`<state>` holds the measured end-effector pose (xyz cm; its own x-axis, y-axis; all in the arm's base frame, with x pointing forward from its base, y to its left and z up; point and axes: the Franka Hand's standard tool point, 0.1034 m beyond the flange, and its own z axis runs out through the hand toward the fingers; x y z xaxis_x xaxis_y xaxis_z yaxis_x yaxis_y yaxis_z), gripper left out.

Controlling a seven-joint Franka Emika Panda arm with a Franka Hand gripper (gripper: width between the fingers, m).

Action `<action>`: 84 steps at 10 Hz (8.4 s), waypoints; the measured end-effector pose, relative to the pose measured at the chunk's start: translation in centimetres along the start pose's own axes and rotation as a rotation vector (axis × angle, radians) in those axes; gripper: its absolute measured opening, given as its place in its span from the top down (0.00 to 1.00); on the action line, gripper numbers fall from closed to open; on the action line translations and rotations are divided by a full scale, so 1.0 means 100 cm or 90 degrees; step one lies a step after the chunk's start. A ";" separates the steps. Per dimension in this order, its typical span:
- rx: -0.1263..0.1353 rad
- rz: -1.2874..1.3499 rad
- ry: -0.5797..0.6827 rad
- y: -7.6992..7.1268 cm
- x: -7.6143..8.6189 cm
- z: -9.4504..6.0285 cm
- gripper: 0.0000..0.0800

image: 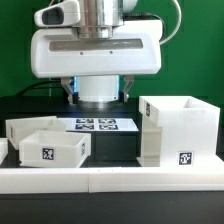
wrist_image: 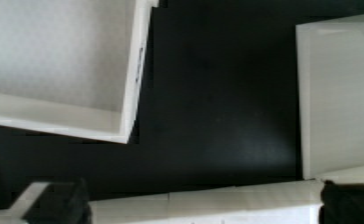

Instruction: Assemble drawer

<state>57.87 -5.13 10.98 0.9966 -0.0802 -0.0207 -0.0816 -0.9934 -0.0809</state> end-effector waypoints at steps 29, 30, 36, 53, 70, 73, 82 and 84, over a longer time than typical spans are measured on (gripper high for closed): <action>-0.033 0.076 0.007 0.031 -0.045 0.104 0.87; -0.033 0.076 0.007 0.031 -0.045 0.104 0.87; -0.035 0.051 0.006 0.033 -0.045 0.104 0.95; -0.037 -0.562 -0.045 0.028 -0.054 0.096 0.95; -0.078 -0.997 -0.058 -0.008 -0.041 0.096 0.95; -0.077 -0.988 -0.058 -0.009 -0.041 0.097 0.95; -0.071 -1.014 -0.074 -0.021 -0.037 0.099 0.95; -0.070 -1.021 -0.077 -0.021 -0.038 0.100 0.95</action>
Offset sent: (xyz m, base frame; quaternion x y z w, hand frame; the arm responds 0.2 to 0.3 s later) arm -0.0106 -0.0103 -0.0296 -0.0307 0.0249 0.0115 0.9992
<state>54.12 -1.93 1.30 0.0419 0.9970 -0.0646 0.9987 -0.0437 -0.0269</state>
